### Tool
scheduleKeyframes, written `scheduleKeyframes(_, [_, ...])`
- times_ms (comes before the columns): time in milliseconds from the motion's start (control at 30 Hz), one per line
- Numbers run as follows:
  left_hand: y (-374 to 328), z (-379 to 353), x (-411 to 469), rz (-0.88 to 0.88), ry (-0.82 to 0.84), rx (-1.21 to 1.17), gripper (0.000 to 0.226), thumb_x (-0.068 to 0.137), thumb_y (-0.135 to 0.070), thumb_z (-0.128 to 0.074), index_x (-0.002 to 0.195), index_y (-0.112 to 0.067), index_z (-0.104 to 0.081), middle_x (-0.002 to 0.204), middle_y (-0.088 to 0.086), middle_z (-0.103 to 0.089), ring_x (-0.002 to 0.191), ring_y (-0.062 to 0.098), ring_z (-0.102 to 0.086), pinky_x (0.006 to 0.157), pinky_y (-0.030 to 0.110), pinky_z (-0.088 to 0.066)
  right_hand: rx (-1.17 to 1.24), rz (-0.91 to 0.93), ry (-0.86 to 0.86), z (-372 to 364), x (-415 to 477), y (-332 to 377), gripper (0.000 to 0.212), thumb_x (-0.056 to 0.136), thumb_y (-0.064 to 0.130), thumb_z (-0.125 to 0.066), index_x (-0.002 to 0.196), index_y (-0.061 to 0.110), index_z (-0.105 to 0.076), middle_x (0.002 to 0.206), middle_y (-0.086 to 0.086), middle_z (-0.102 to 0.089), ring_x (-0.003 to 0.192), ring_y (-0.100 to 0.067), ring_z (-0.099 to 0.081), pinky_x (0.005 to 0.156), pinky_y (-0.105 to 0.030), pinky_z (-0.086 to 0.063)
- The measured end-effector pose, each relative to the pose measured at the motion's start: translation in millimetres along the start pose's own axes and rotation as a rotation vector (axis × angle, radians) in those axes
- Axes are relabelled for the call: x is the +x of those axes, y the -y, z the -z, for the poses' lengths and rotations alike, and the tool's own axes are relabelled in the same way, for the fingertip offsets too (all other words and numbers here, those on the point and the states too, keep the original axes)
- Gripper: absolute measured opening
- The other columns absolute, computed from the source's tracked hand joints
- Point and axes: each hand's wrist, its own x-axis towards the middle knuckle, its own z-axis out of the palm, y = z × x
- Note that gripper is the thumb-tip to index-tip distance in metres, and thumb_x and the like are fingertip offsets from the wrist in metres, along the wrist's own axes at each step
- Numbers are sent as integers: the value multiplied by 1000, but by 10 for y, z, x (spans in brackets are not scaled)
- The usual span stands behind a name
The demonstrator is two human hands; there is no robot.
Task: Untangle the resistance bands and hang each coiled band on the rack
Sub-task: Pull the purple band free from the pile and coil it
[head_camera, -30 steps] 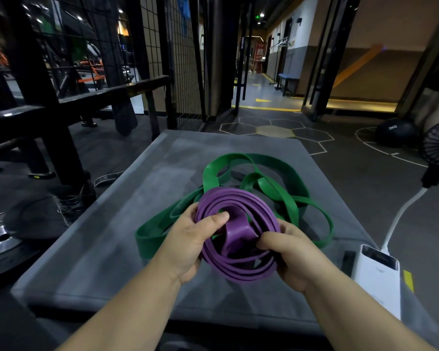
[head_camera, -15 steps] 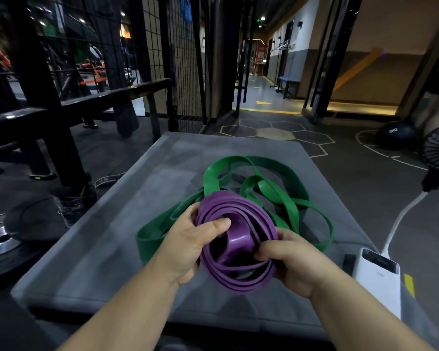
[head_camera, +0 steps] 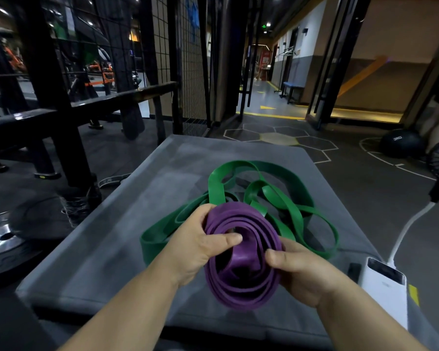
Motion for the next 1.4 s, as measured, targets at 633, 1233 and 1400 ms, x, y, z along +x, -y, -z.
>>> scheduleKeyframes(633, [-468,246,-678,-71,-189,55,54,71,-32,-75,113,-3,-57,98,16,-68,89,28,-67,81,41,-54,-409,283,-219,-662,314,142,45,68,39,-88,106,27,-67,101,2,-72,94,-14,-67,81,-25,-52])
scheduleKeyframes(1233, [-584,203,-905,119,-181,275,33,101,-3,-37,111,-10,-68,105,10,-72,104,18,-67,93,27,-53,-409,134,-331,-902,512,-21,66,49,60,-83,88,7,-72,83,-9,-75,76,-21,-68,76,-37,-54])
scheduleKeyframes(1400, [-599,433,-725,-51,-490,678,16,89,-14,-64,100,-25,-62,87,-9,-67,87,8,-63,82,21,-49,-40,145,-218,-727,473,73,21,59,14,-76,78,6,-76,85,-19,-73,75,-27,-69,74,-35,-55])
